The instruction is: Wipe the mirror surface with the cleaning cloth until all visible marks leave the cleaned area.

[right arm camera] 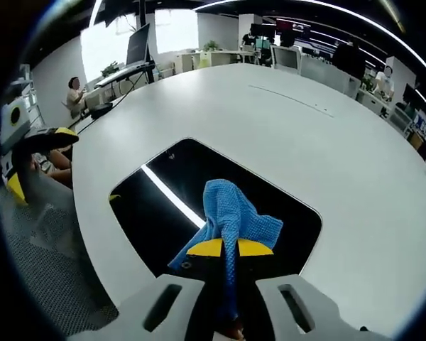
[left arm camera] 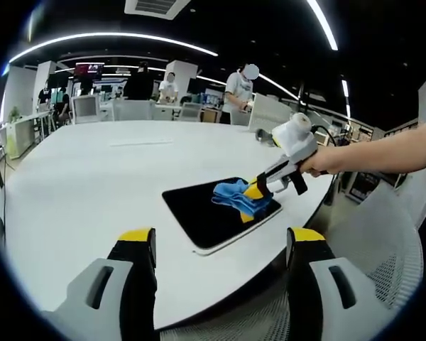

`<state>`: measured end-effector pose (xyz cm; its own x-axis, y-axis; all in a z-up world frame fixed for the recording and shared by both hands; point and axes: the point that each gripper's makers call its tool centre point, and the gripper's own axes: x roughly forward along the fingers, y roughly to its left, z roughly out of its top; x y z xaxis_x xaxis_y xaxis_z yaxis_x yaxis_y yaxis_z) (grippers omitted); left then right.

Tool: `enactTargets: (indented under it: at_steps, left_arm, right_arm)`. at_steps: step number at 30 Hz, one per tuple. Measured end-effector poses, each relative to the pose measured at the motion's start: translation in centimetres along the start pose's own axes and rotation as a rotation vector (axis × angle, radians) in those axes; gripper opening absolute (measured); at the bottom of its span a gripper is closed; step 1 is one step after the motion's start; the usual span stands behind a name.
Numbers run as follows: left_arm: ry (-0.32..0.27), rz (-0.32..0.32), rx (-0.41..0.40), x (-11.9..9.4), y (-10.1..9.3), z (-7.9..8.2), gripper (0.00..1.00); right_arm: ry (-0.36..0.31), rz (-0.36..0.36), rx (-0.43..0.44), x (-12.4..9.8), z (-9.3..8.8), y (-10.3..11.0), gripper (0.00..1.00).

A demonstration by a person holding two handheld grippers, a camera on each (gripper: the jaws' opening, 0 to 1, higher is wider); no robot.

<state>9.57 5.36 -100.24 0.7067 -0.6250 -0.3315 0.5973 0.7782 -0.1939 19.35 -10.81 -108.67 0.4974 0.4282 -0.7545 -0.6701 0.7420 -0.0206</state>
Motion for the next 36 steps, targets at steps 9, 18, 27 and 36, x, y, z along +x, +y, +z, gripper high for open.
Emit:
enactTargets:
  at_steps: [9, 18, 27, 36]
  left_arm:
    - [0.001, -0.004, 0.0, 0.0, -0.1, 0.0, 0.72]
    - [0.005, -0.011, -0.001, 0.0, -0.2, -0.1, 0.72]
    - [0.007, -0.009, 0.0, 0.0, -0.2, -0.1, 0.72]
    - [0.01, -0.008, 0.001, 0.0, -0.2, -0.2, 0.72]
  right_arm:
    - [-0.002, 0.024, -0.018, -0.8, -0.9, 1.4, 0.0]
    - [0.003, 0.045, -0.034, -1.6, -1.6, 2.6, 0.0]
    - [-0.006, 0.06, -0.042, -2.1, -2.3, 3.4, 0.0]
    - [-0.01, 0.07, -0.052, -2.6, -2.8, 4.1, 0.0]
